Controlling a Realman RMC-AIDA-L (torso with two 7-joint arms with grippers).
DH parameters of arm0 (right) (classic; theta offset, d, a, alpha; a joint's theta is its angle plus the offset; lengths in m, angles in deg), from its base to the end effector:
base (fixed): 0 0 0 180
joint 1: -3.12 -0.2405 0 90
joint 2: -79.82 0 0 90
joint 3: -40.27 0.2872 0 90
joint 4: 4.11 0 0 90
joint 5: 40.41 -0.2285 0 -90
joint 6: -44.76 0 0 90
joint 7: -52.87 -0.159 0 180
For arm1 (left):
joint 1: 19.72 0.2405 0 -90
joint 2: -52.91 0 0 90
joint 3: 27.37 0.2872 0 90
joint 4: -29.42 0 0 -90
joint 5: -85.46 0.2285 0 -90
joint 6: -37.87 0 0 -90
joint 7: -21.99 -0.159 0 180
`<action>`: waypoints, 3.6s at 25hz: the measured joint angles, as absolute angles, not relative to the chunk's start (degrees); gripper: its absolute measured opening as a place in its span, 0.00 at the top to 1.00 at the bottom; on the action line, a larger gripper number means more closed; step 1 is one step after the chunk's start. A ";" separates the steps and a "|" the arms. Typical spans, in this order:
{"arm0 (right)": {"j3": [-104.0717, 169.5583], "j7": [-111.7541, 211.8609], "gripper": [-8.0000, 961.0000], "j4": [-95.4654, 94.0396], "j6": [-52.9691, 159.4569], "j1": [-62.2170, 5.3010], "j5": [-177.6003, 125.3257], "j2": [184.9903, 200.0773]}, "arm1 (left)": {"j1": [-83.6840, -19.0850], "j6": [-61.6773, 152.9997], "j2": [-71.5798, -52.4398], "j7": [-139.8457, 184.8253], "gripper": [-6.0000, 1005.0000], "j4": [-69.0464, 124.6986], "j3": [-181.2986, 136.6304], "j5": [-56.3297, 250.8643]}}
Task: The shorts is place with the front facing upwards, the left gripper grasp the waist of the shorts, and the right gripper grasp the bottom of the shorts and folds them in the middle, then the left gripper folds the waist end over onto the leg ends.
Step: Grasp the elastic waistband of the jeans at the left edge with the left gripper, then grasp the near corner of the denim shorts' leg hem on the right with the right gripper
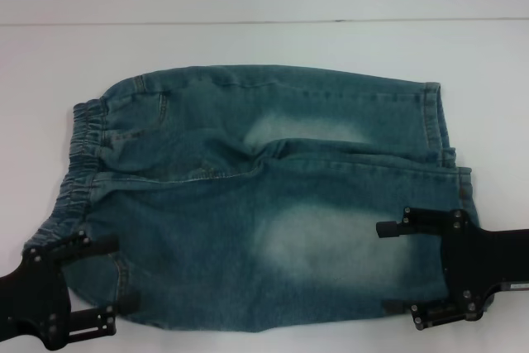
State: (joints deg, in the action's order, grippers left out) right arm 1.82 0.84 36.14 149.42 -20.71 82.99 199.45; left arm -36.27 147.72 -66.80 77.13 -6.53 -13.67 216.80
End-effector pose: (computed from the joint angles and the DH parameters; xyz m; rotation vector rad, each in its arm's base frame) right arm 0.3152 0.2879 -0.0302 -2.9508 0.0158 0.6557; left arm -0.3702 0.2294 -0.0047 -2.6474 -0.5192 -0.8249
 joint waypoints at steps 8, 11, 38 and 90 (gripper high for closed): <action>1.66 0.82 0.05 36.05 149.15 -20.87 83.00 199.52 | -36.42 147.61 -66.80 77.19 0.15 -6.53 -13.65 217.54; 1.64 0.63 0.05 35.93 148.62 -20.88 83.00 199.59 | -36.42 147.57 -66.80 77.33 0.15 -6.53 -13.65 217.55; 1.25 0.75 0.05 35.35 147.04 -21.22 82.81 199.61 | -39.09 141.69 -69.45 111.76 0.15 -37.87 -7.38 225.07; 2.30 0.75 0.06 35.28 145.82 -20.88 82.08 199.71 | -41.34 133.24 -70.64 114.23 0.63 -36.32 0.93 230.60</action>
